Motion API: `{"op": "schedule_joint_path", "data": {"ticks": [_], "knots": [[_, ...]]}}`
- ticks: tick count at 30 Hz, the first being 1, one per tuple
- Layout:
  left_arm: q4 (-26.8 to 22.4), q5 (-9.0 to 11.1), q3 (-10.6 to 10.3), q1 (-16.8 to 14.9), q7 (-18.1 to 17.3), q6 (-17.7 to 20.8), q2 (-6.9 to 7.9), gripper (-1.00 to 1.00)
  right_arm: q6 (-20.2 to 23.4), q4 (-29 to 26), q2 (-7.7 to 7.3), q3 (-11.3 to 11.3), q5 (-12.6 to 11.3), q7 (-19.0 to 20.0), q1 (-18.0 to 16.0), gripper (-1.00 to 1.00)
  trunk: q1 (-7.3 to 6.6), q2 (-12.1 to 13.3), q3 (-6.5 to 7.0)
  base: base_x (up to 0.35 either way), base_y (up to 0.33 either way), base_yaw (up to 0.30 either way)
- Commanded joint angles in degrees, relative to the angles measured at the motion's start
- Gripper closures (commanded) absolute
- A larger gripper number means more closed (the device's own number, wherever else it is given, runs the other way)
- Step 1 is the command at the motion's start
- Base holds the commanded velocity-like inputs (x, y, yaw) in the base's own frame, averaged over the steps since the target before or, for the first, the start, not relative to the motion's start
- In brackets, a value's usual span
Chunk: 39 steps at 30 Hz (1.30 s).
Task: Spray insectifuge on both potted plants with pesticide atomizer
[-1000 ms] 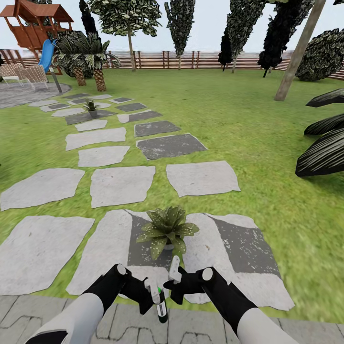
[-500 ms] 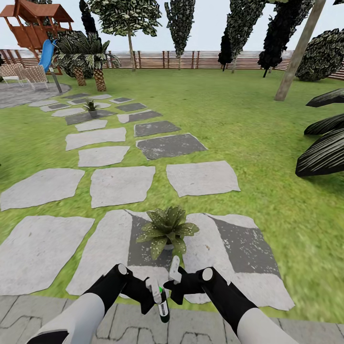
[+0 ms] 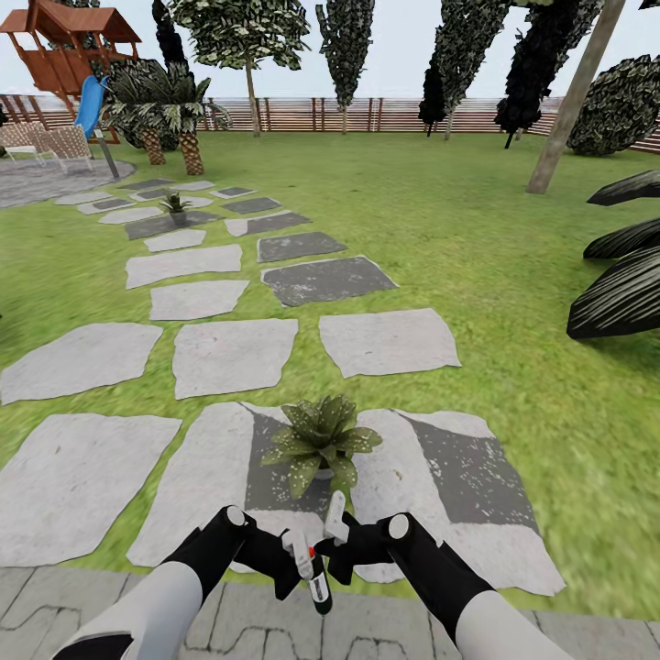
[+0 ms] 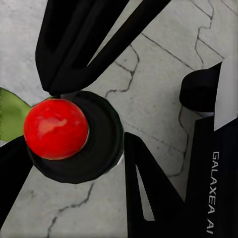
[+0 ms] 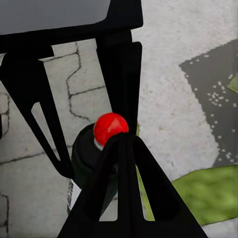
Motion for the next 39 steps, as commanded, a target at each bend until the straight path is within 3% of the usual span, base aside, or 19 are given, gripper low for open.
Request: {"op": "schedule_joint_path", "data": {"ticks": [1,6,8,13,17,18,21,23,26,28,29,31,33,34,37,39], "knots": [[-0.1,-0.5,0.5,0.0,-0.3,-0.2,-0.07,1.00,0.1,-0.1,0.00,0.0,0.4,0.2,0.0,1.00,-0.01,0.0,-0.05,0.000,0.000,0.000],[0.0,-1.0,0.0,0.0,-0.2,-0.3,0.42,1.00,0.1,-0.1,0.00,0.0,0.4,0.2,0.0,1.00,-0.01,0.0,-0.05,0.000,0.000,0.000],[0.1,-1.4,-0.1,0.3,-0.1,-0.2,2.23,1.00,0.1,0.0,-0.06,0.0,0.4,0.2,0.0,1.00,-0.01,0.0,-0.05,0.000,0.000,0.000],[0.5,-1.9,-0.2,1.0,0.0,-0.4,9.52,1.00,0.1,0.1,-0.24,0.0,0.4,0.2,0.0,1.00,-0.01,0.0,-0.05,0.000,0.000,0.000],[1.4,-2.0,-0.2,2.1,0.0,-0.4,13.19,1.00,0.1,0.2,-0.48,0.0,0.4,0.2,0.0,1.00,-0.01,0.0,-0.05,0.000,0.000,0.000],[1.7,-2.0,-0.2,2.2,0.0,-0.4,14.08,1.00,0.1,0.2,-0.54,0.0,0.4,0.2,0.0,-1.00,-0.01,0.0,-0.05,0.000,0.000,0.000],[3.1,-1.6,0.0,2.3,0.4,-0.5,16.87,1.00,0.0,1.1,-0.87,0.1,0.4,0.1,0.0,-1.00,-0.01,0.0,-0.05,0.000,0.000,0.000],[3.4,-1.2,0.3,2.6,1.8,-0.5,17.76,1.00,-0.1,2.3,-1.06,0.0,0.4,0.0,0.0,-1.00,-0.01,0.0,-0.05,0.000,0.000,0.000],[3.6,0.5,0.6,3.8,7.9,-0.4,18.28,1.00,-1.0,6.2,-1.46,-0.3,0.2,-0.9,0.1,-1.00,-0.01,0.0,-0.05,0.000,0.000,0.000],[3.6,3.8,1.4,4.9,12.7,-0.4,18.33,1.00,-4.0,9.5,-2.36,-0.4,-0.1,-4.5,0.2,-1.00,-0.01,0.0,-0.05,0.000,0.000,0.000],[3.6,6.8,2.0,5.7,15.3,-0.4,18.34,1.00,-7.9,12.7,-2.92,-0.4,-0.2,-9.7,0.2,-1.00,-0.01,0.0,-0.05,0.000,0.000,0.000],[3.6,10.3,2.3,7.0,17.7,-0.5,18.32,1.00,-14.0,18.7,-3.25,-0.4,-0.5,-18.8,0.3,-1.00,-0.01,0.0,-0.05,0.000,0.000,0.000],[3.6,14.2,2.6,8.8,21.4,-0.5,18.19,1.00,-23.1,27.7,-3.36,-0.4,-1.9,-30.7,0.3,-1.00,-0.01,0.0,-0.05,0.000,0.000,0.000],[3.6,15.6,2.7,9.4,23.5,-0.7,18.09,1.00,-25.6,30.2,-3.38,-0.4,-2.8,-33.6,0.3,-1.00,-0.01,0.0,-0.05,0.000,0.000,0.000],[3.8,23.5,2.8,12.6,33.7,-7.1,17.76,1.00,-34.0,35.7,-3.73,-0.6,-9.5,-39.6,1.4,-1.00,-0.01,0.0,-0.05,0.000,0.000,0.000],[5.1,30.4,2.8,14.6,40.2,-12.1,17.76,1.00,-37.6,36.5,-5.79,-0.8,-16.6,-40.7,3.9,-1.00,-0.01,0.0,-0.05,0.000,0.000,0.000]]}}
